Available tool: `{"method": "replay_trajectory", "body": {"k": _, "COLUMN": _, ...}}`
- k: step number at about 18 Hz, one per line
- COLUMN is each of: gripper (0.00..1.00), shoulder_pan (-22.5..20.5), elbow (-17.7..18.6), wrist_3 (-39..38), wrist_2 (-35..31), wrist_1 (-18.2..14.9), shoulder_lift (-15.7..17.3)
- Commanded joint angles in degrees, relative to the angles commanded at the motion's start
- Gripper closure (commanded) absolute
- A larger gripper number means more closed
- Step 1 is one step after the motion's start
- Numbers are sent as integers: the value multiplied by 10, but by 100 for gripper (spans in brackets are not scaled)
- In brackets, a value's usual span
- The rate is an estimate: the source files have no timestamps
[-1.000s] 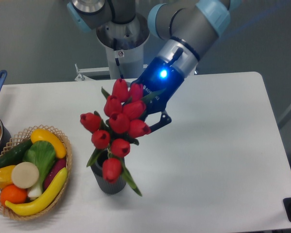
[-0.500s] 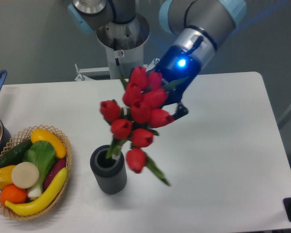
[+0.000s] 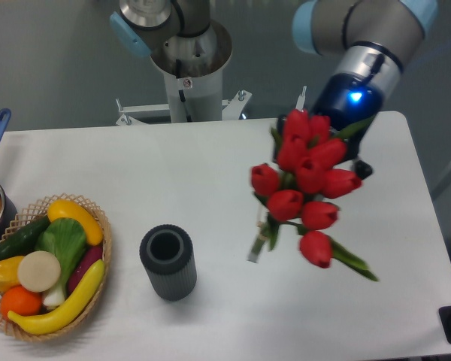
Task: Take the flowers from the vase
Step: 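Carry the tulips up and away from the vase over the table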
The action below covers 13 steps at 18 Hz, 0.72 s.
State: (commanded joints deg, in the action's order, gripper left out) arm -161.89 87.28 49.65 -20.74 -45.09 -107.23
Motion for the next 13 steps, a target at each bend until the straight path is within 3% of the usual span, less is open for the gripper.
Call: {"method": "replay_trajectory", "body": {"k": 13, "gripper": 58, "shoulder_pan": -23, "elbow": 8, "wrist_3": -5, "wrist_2": 2, "wrist_1": -1, "shoulder_lift": 7}}
